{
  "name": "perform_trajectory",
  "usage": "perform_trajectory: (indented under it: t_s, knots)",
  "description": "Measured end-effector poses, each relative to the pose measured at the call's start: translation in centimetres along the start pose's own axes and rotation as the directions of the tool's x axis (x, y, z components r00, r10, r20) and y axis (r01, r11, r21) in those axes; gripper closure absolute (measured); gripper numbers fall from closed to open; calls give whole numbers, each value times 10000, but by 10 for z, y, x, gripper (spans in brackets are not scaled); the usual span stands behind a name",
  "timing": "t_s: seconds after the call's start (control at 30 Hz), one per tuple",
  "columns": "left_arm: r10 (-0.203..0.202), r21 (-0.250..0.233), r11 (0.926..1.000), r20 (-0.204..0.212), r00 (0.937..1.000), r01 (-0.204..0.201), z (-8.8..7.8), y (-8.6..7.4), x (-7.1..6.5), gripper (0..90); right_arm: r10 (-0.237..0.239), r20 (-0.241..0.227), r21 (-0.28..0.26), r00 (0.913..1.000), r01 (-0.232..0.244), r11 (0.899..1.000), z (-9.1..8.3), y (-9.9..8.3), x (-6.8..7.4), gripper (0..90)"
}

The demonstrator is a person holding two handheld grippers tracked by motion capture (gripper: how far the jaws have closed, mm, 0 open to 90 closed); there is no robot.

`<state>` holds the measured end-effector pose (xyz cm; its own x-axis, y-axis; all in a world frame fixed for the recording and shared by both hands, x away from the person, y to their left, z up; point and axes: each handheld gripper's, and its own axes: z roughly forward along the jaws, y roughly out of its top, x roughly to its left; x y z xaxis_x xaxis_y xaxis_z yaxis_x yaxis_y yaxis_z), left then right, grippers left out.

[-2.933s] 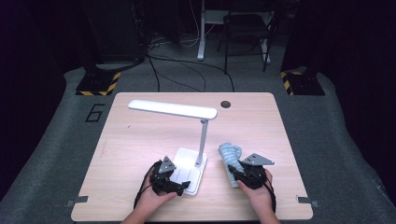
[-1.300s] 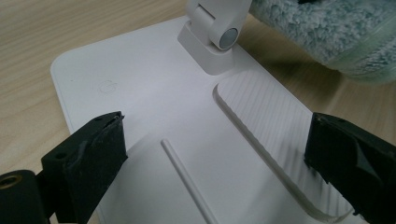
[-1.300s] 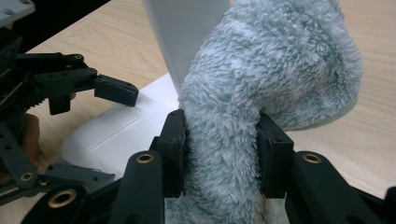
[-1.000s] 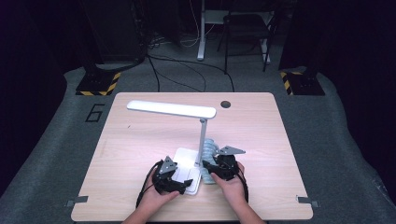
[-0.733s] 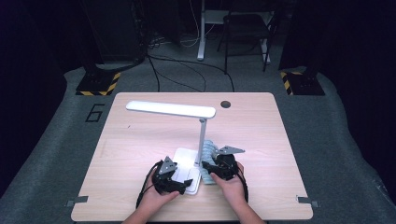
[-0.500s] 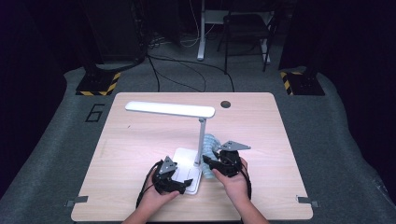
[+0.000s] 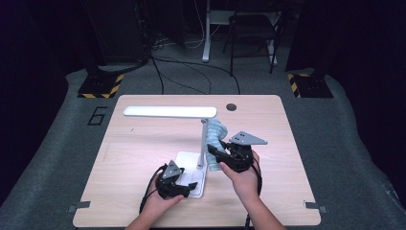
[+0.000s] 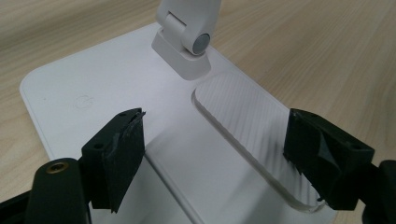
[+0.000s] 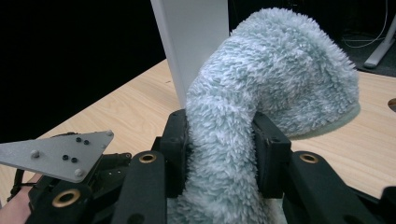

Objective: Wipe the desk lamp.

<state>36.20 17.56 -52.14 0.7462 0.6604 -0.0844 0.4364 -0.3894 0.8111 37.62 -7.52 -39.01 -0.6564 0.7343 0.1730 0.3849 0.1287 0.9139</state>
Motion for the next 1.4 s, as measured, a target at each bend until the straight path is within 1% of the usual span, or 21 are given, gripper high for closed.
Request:
perform_trajectory:
  t_s: [0.03, 0.1, 0.13, 0.2, 0.33, 0.43, 0.5, 0.57, 0.6, 0.63, 0.7, 0.87, 0.93, 1.03, 1.07, 1.1, 1.13, 1.17, 1.23, 1.27, 1.4]
  knots:
    - [68, -13, 10000, -104, 9999, -68, 0, 0, 1, 204, 52, -2, 5, 10000, -52, 10000, 1, -1, 0, 622]
    - [-21, 41, 10000, -205, 9998, 21, -1, 1, -1, 206, 150, -55, -32, 9999, -151, 9999, 5, -6, -1, 623]
    - [44, 84, 10000, -250, 9997, -42, -1, 1, -1, 206, 150, -55, -32, 9999, -151, 9999, 5, -6, -1, 623]
    - [-72, 109, 9999, -289, 9996, 75, -1, 1, -2, 206, 180, -55, 20, 9998, -180, 9998, 7, -9, -2, 623]
    - [-146, 96, 9998, -428, 9990, 150, -2, 1, -4, 205, 299, -83, 326, 9995, -296, 9990, 11, -22, -1, 622]
    - [-209, 194, 9996, -501, 9985, 219, -3, 1, -4, 206, 341, -97, 474, 9994, -336, 9983, 13, -28, -1, 622]
    - [-310, 114, 9994, -481, 9984, 315, -2, 1, -4, 210, 396, -124, 599, 9991, -387, 9974, 15, -34, -2, 622]
    - [-254, 286, 9992, -322, 9992, 263, -4, 2, -3, 211, 477, -148, 690, 9988, -466, 9965, 16, -38, -2, 622]
    - [-254, 289, 9992, -325, 9991, 264, -4, 2, -3, 212, 447, -190, 730, 9988, -432, 9964, 16, -39, -3, 622]
    - [-366, 158, 9992, -405, 9985, 373, -3, 1, -4, 212, 462, -183, 725, 9988, -447, 9964, 17, -39, -2, 622]
    - [-365, 149, 9992, -413, 9985, 371, -3, 1, -5, 214, 459, -158, 700, 9988, -447, 9965, 17, -39, -1, 623]
    - [-322, 127, 9994, -469, 9984, 328, -3, 0, -5, 214, 258, -193, 608, 9995, -246, 9978, 12, -27, 4, 623]
    - [-393, 109, 9991, -492, 9980, 399, -3, 0, -6, 215, 128, -183, 425, 9998, -120, 9990, 8, -19, 7, 623]
    - [-306, 167, 9994, -515, 9982, 315, -2, 1, -5, 215, 29, -168, 106, 9999, -28, 9999, 3, -7, 8, 624]
    - [-474, 113, 9988, -556, 9973, 481, -1, 1, -7, 215, -51, -161, -19, 9999, 50, 10000, 1, -1, 8, 624]
    - [-416, 62, 9991, -616, 9972, 421, -1, 1, -6, 215, -22, -142, -48, 9999, 22, 10000, 0, 2, 8, 624]
    - [-291, 123, 9995, -657, 9974, 300, -1, 2, -6, 215, -13, -138, -196, 9999, 11, 9998, -1, 6, 8, 624]
    - [-370, 50, 9993, -685, 9970, 374, -1, 1, -6, 215, 17, -132, -425, 9999, -23, 9991, -4, 14, 8, 624]
    - [-329, 66, 9994, -702, 9970, 335, -1, 1, -6, 215, 41, -141, -517, 9999, -48, 9987, -5, 16, 8, 624]
    - [-440, -20, 9990, -725, 9964, 440, 0, 1, -7, 215, 59, -124, -686, 9999, -67, 9976, -6, 19, 8, 624]
    - [-470, -32, 9989, -743, 9961, 469, 0, 1, -7, 215, 54, -124, -1063, 9999, -67, 9943, -10, 33, 7, 625]
